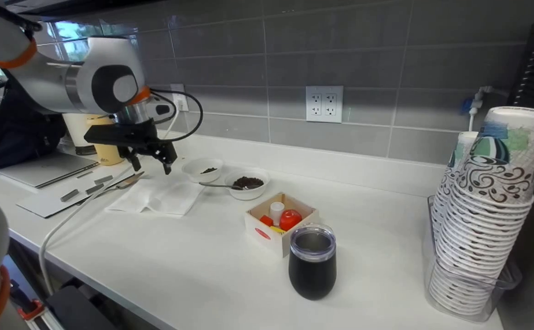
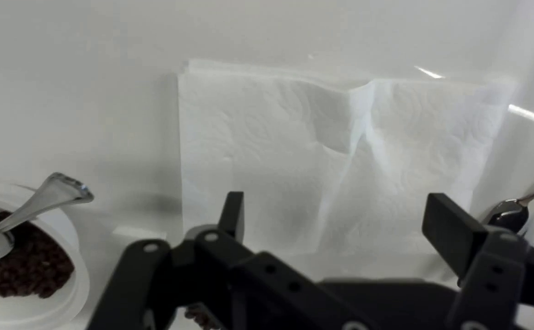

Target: Fold the white napkin in half.

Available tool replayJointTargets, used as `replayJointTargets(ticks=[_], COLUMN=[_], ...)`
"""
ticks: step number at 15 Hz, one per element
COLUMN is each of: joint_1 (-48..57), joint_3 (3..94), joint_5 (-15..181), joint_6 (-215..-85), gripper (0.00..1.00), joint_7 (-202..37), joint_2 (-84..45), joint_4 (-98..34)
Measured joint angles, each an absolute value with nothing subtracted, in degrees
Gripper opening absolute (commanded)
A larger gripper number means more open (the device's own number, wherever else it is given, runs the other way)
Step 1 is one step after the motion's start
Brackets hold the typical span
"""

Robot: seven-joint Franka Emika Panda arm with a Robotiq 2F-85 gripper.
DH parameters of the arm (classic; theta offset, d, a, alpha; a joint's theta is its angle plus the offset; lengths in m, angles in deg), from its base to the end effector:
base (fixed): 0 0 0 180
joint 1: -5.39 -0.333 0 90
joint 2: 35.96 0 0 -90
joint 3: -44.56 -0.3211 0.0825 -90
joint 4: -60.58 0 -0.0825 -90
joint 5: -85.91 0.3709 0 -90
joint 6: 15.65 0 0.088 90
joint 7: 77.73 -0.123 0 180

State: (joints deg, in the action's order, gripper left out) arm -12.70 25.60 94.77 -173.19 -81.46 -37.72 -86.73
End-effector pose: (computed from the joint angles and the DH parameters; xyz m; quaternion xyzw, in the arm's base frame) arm 0.3719 0.2736 0.2943 -0.9695 -0.2197 -0.0861 0.0659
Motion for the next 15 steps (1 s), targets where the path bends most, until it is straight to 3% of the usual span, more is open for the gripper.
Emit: replayJointTargets(ticks=[12,13,15], joint_1=[-18.27,-19.1,-20.6], joint_3=[30.02,30.63,31.89], joint_5=[81.61,81.16,80.3], joint_6=[-175.77,-175.77,-175.72], gripper=[1.0,0.81,0.68], joint_7=[-91.5,-92.05,-92.6], joint_2=[-17.67,-16.53,-14.57], joint_4=[-75.12,-74.24,-72.71])
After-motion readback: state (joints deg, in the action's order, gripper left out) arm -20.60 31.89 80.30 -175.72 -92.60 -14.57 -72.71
